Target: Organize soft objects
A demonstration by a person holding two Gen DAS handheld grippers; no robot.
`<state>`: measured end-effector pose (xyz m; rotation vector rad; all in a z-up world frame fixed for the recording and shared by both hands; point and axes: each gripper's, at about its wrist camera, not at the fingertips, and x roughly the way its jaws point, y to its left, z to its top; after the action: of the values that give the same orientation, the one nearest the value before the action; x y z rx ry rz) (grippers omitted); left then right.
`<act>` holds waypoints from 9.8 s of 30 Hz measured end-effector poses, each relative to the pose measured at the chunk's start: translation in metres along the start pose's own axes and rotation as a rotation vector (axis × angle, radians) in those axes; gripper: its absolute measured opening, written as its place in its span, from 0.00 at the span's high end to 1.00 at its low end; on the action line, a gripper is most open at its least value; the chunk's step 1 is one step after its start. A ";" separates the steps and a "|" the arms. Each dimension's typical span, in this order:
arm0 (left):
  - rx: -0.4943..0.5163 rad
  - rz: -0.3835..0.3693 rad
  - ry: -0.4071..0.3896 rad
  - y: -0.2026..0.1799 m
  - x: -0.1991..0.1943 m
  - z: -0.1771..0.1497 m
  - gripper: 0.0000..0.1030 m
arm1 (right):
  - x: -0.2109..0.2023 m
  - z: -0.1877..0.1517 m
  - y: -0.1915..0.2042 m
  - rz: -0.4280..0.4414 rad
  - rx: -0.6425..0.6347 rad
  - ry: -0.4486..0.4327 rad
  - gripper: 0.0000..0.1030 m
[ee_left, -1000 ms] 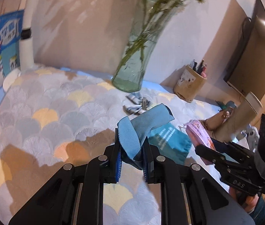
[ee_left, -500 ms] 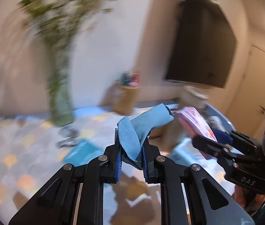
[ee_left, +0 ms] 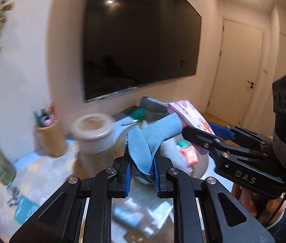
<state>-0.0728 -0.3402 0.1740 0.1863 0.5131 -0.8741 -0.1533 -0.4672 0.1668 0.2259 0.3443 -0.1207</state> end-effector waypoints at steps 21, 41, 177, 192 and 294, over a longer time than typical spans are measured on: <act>-0.059 0.186 0.204 -0.023 0.156 0.008 0.64 | 0.089 0.007 -0.152 -0.188 0.364 0.214 0.61; -0.010 0.109 0.157 -0.040 0.089 -0.002 0.34 | 0.055 -0.019 -0.153 -0.110 0.429 0.264 0.42; -0.340 0.175 0.059 0.217 -0.105 -0.104 0.81 | 0.092 -0.082 0.203 0.397 -0.200 0.395 0.84; -0.123 -0.130 -0.048 0.070 -0.082 -0.011 0.81 | -0.014 -0.018 0.075 0.213 -0.053 0.133 0.84; -0.469 0.806 0.084 0.255 -0.063 -0.203 0.20 | 0.185 -0.124 0.241 0.165 -0.229 0.217 0.18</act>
<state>0.0189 -0.0624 0.0174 -0.0105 0.6391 0.0485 0.0174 -0.2188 0.0369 0.0397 0.5491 0.1070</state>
